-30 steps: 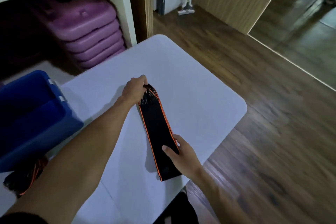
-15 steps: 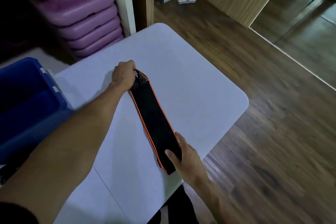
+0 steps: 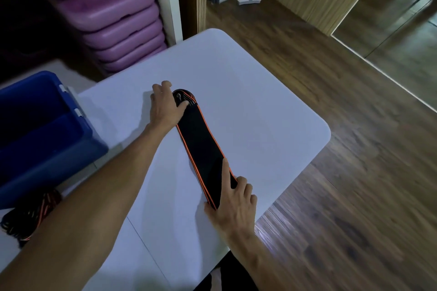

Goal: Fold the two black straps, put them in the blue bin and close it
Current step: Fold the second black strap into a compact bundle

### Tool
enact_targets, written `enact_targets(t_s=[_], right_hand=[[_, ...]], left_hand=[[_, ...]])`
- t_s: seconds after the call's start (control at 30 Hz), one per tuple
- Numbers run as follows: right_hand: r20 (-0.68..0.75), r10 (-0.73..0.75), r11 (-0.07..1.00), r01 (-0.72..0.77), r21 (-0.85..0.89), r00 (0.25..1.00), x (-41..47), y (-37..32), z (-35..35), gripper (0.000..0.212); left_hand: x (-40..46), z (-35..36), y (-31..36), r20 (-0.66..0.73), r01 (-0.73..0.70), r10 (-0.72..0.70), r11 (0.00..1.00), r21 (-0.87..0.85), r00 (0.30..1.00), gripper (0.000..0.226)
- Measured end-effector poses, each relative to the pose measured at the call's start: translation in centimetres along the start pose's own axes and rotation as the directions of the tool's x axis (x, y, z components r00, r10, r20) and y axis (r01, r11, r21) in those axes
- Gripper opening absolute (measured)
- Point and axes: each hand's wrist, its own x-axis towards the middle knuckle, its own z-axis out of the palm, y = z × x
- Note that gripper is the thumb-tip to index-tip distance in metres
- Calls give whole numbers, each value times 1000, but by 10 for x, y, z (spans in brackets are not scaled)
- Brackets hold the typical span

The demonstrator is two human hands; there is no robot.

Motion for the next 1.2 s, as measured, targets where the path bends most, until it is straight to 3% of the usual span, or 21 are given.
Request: enact_targets(t_s=[0.1,0.2,0.4,0.7,0.77,1.0,1.1,1.2], right_hand=[[-29,6,1000,-6,29,1000,1,0,1,109],[-40,7,1000,-7,11,999,1,0,2,107],[-66,-1,999,-1,-38,998,0,0,0,107],[-45,-5,996,1,-93,999,0,0,1,112],[-54,-8,995,3,-100,999,0,1,2,113],[-55,-27,997,23,-68,998,-4,5,4,106],[-75,-50,997,45,-63,996,-7,12,7,93],[-69,-81,996,79,-42,994,-11,18,8,86]], left_hand=[[-20,5,1,-128,152,-174,975,-165,976,48],[-38,13,-4,-37,292,-308,929,-227,951,41],[-28,17,-10,-5,367,-401,843,-394,916,28],[5,21,-30,19,413,-453,792,-449,891,25],[8,18,-29,19,399,-433,812,-425,901,20],[-9,7,-14,-6,262,-282,899,-350,959,37],[-30,8,-14,-98,75,-113,942,-327,989,44],[-53,18,-17,-163,-201,179,971,-132,970,42]])
